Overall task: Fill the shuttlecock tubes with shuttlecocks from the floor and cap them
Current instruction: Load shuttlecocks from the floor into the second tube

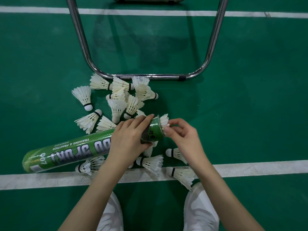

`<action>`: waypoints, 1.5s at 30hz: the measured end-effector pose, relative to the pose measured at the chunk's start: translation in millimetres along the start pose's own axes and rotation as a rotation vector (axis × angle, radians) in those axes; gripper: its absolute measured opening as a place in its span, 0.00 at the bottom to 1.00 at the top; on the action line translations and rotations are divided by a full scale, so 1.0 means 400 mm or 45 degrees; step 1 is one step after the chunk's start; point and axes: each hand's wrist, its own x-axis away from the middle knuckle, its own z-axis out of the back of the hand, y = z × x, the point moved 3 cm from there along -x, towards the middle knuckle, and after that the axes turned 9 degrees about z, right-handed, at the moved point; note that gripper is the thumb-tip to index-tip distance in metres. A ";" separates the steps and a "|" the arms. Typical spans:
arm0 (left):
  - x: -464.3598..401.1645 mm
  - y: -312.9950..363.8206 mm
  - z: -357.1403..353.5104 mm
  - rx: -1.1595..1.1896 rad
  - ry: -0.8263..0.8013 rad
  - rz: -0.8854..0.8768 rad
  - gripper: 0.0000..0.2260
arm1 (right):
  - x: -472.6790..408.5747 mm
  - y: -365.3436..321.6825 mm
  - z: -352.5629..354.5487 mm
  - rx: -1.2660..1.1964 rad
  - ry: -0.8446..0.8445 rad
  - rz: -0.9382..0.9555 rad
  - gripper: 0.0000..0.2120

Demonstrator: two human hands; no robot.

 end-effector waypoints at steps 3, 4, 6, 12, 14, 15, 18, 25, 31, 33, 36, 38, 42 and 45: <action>-0.001 0.003 0.006 -0.005 0.029 0.002 0.40 | 0.003 0.001 -0.014 -0.021 0.009 -0.009 0.02; -0.001 0.003 0.007 -0.005 0.036 0.003 0.40 | 0.003 -0.001 -0.014 -0.033 0.012 -0.006 0.02; -0.001 0.004 0.008 0.003 0.040 0.011 0.40 | 0.000 -0.003 -0.015 -0.048 -0.003 0.010 0.03; 0.001 0.008 0.003 -0.001 0.043 0.000 0.40 | -0.012 0.022 -0.042 0.128 -0.102 -0.033 0.08; 0.000 0.011 0.002 0.003 0.046 -0.003 0.39 | -0.016 0.024 -0.051 0.082 -0.135 -0.031 0.09; -0.001 0.012 0.002 0.010 0.049 -0.009 0.38 | -0.018 0.023 -0.057 0.047 -0.162 -0.033 0.10; 0.001 0.017 0.001 0.040 0.047 -0.028 0.37 | -0.023 0.029 -0.075 0.122 -0.221 -0.048 0.11; 0.006 0.011 -0.002 0.031 0.038 -0.030 0.35 | -0.032 0.038 -0.068 0.192 -0.346 -0.075 0.10; 0.007 -0.016 0.002 0.001 0.027 0.016 0.39 | -0.045 0.024 0.009 0.118 -0.269 -0.028 0.08; 0.011 -0.019 0.001 -0.011 0.018 0.013 0.40 | -0.043 0.032 0.051 0.133 -0.206 -0.024 0.07; 0.020 -0.012 -0.004 -0.028 0.031 -0.003 0.40 | -0.023 0.067 0.104 0.229 -0.125 -0.063 0.06; 0.027 -0.005 -0.003 -0.025 0.045 -0.012 0.41 | -0.001 0.092 0.132 0.261 -0.047 -0.092 0.06; 0.044 0.013 -0.008 -0.010 0.041 -0.055 0.41 | 0.046 0.128 0.170 0.336 0.094 -0.111 0.06; 0.054 0.016 -0.016 -0.001 0.017 -0.073 0.41 | 0.074 0.160 0.178 0.439 0.147 -0.139 0.07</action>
